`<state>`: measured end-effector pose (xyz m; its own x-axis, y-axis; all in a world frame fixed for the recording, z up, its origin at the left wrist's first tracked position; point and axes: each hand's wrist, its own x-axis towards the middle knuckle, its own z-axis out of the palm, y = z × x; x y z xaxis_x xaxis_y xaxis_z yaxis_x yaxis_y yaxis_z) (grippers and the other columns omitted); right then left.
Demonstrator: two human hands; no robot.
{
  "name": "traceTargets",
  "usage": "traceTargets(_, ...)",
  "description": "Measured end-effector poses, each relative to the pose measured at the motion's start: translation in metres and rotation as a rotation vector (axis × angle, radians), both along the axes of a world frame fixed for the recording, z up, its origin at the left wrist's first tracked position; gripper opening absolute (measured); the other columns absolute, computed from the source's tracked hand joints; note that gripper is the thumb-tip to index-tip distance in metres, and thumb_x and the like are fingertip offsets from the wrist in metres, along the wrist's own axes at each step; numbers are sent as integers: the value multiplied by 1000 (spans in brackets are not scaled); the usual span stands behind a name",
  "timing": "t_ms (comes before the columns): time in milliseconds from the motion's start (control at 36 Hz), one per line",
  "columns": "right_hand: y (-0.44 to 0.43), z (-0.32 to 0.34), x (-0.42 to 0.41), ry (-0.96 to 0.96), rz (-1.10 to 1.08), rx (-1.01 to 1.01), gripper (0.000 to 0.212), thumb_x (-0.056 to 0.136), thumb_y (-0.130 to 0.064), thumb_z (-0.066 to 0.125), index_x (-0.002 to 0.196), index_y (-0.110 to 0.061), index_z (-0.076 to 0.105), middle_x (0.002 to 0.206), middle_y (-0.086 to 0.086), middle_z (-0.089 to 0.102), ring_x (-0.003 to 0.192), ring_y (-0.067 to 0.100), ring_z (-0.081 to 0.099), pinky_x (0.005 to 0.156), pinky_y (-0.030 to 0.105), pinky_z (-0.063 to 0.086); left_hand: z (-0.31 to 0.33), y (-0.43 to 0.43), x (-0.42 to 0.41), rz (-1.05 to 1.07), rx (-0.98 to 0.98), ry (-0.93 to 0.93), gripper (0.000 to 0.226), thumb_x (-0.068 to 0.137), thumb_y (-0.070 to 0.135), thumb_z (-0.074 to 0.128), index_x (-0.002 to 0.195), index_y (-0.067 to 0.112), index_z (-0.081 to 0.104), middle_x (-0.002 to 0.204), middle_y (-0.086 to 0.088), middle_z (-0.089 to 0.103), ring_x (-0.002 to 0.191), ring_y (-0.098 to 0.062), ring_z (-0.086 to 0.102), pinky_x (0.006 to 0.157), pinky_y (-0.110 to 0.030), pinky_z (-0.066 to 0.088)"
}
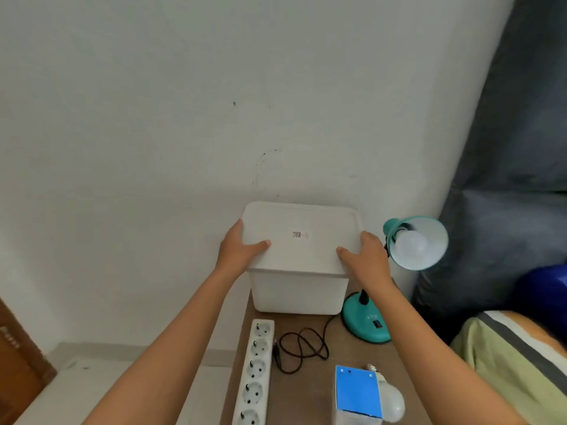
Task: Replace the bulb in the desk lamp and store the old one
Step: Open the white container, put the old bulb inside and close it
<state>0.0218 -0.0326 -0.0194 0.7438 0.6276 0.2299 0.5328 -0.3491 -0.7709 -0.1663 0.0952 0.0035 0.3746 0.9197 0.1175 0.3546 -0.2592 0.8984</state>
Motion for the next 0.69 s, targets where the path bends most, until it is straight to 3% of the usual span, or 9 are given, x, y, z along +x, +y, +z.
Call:
traceTargets(83,-35,3,-20,-2,-11,10,42,85,-22,63,113,6,50,128,21,48,115,32,48,87,30,38,-2,-33,-18,-7,-12,-32,85,79,26,73,146,12,23,150,-5,31,135,-24,34,108,-36,32)
traceTargets(194,-88,-10,-46,-1,-50,-10,37,82,-20,66,105,6,53,116,22,54,105,30,51,67,20,24,-19,-89,-43,-24,-37,-40,79,80,20,72,144,10,26,148,-5,35,132,-24,38,101,-31,35)
traceTargets(306,-144,-30,-74,44,-63,-55,46,83,-19,65,120,4,51,124,19,54,108,28,50,76,25,32,-45,-143,-67,-50,-50,-24,69,81,17,71,138,8,34,140,-8,43,125,-25,43,89,-26,35)
traceTargets(500,-229,-65,-114,114,-120,-138,55,81,-19,69,126,4,48,132,19,51,122,32,47,96,37,41,-95,-221,-100,-87,-108,-27,64,79,11,72,134,7,39,135,-9,48,110,-19,47,86,-24,36)
traceTargets(611,-263,-81,-128,170,-155,-168,62,81,-18,70,135,-1,43,139,16,46,127,30,44,104,37,38,-118,-254,-112,-97,-141,38,77,79,17,73,142,8,30,145,-7,38,130,-24,39,102,-32,35)
traceTargets(694,-283,-92,-133,186,-166,-210,65,78,-17,73,133,1,44,138,18,47,127,32,44,103,39,37,-132,-274,-123,-128,-186,73,81,79,19,73,144,9,25,147,-8,35,133,-26,36,109,-39,33)
